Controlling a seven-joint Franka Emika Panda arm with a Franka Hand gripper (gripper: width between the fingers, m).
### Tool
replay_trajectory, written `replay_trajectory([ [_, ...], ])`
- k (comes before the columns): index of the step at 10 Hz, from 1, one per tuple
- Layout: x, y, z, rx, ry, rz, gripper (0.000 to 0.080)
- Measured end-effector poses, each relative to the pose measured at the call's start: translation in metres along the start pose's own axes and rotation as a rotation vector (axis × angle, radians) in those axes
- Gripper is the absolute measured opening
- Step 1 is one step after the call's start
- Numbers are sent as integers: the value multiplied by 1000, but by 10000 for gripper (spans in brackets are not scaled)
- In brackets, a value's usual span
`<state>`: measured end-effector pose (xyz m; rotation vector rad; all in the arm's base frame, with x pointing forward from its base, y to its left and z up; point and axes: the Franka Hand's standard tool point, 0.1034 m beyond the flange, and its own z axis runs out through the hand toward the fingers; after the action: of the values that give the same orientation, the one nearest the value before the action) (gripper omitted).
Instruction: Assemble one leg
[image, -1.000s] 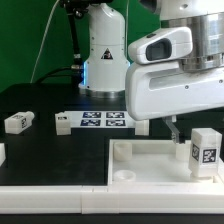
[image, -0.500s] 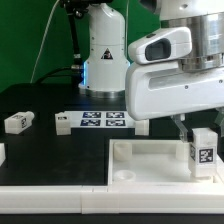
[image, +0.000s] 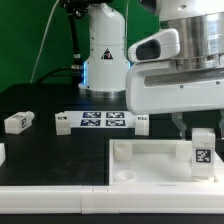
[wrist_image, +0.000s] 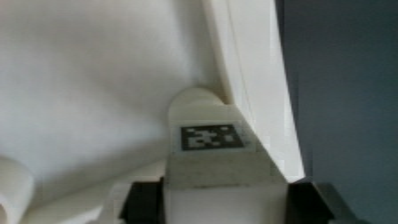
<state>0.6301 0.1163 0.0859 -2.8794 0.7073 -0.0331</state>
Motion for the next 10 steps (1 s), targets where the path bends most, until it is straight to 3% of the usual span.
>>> replay_trajectory([
  [2,1,-2,0,-11,9,227,291],
  [6,2,-2,0,-6,-1,370,291],
  [7,1,-3,1,-6,-3,338,364],
  [8,-4,-7,3,-7,-7,329,546],
  [9,-7,-10,3,-9,-12,293,617],
  [10,-6,-10,3,-16,-10,120,617],
])
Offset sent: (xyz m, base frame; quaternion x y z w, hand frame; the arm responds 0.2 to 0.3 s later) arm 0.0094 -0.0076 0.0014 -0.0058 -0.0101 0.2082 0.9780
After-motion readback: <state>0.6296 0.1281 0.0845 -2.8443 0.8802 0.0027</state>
